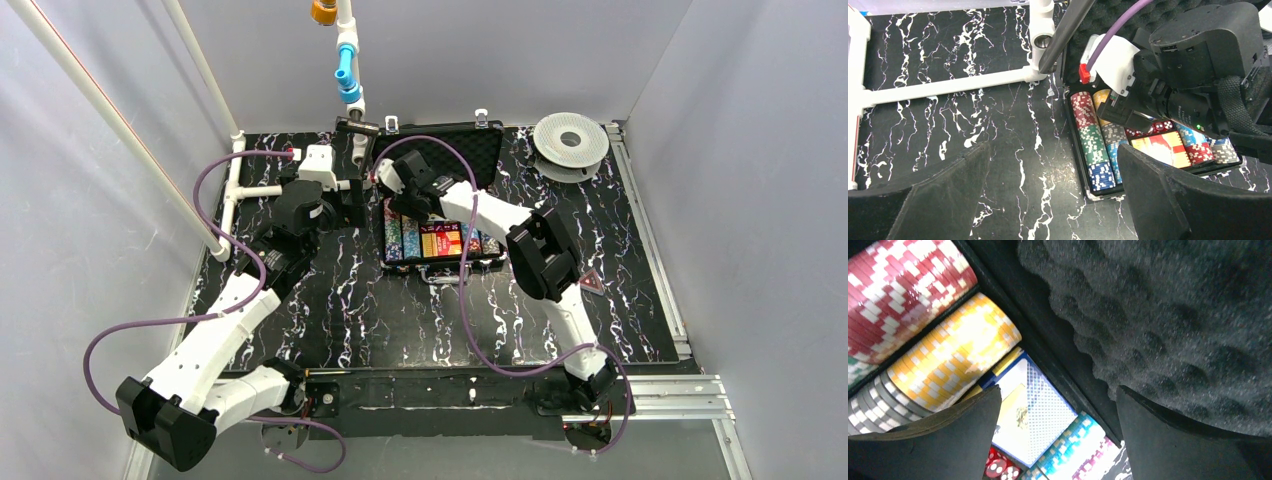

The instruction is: Pack up texas hold em set

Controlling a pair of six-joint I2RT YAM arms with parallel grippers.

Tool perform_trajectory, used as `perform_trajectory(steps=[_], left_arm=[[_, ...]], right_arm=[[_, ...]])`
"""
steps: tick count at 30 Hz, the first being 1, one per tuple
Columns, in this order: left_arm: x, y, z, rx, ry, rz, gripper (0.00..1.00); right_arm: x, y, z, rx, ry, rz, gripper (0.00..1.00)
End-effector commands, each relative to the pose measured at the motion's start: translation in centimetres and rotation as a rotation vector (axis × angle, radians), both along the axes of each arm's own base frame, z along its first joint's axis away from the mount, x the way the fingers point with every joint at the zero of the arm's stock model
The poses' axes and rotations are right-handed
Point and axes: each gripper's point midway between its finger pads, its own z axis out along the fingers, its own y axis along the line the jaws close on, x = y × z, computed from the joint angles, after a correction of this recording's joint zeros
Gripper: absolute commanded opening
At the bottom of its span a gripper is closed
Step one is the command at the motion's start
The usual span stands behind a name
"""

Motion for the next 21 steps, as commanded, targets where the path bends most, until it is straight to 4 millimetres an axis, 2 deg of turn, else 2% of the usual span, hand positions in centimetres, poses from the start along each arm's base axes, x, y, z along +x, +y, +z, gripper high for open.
perform_trajectory(steps=[1,6,8,10,14,17,18,21], left_arm=[[0.0,0.1,0.7,-0.009,-0.014,0.001,1.0],[0.0,0.1,0.6,-0.01,-0.01,0.001,1.0],[0.0,0.0,0.7,-0.012,-0.012,0.0,1.0],[0.0,0.0,0.6,-0.014,-0.01,-0.003,0.99],[0.0,-0.2,0.7,-0.019,-0.01,-0.008,0.99],[0.0,-0.2,0.7,-0.023,-0.011,-0.009,1.0],[0.0,-0.2,0.7,-0.026,-0.012,-0.008,0.99],[-0.1,-0.1,1.0,-0.03,-0.02,-0.004,0.99]], right_arm=[[-1.1,-1.4,3.0,0.036,-0.003,-0.052,0.92],[-3.6,-2.6,8.2,0.157,-0.024,-0.095,0.94],[-5.5,-3.4,10.0,0.22,-0.012,-0.095,0.95],[-7.7,-4.3,10.9,0.295,0.01,-0.098,0.95],[-12.6,-6.9,11.7,0.414,0.043,-0.101,0.97],[-15.7,-9.5,11.5,0.486,0.05,-0.142,0.97],[-16.6,-10.5,12.0,0.526,0.036,-0.163,0.97],[-18.1,-14.0,12.1,0.632,-0.012,-0.345,0.98]])
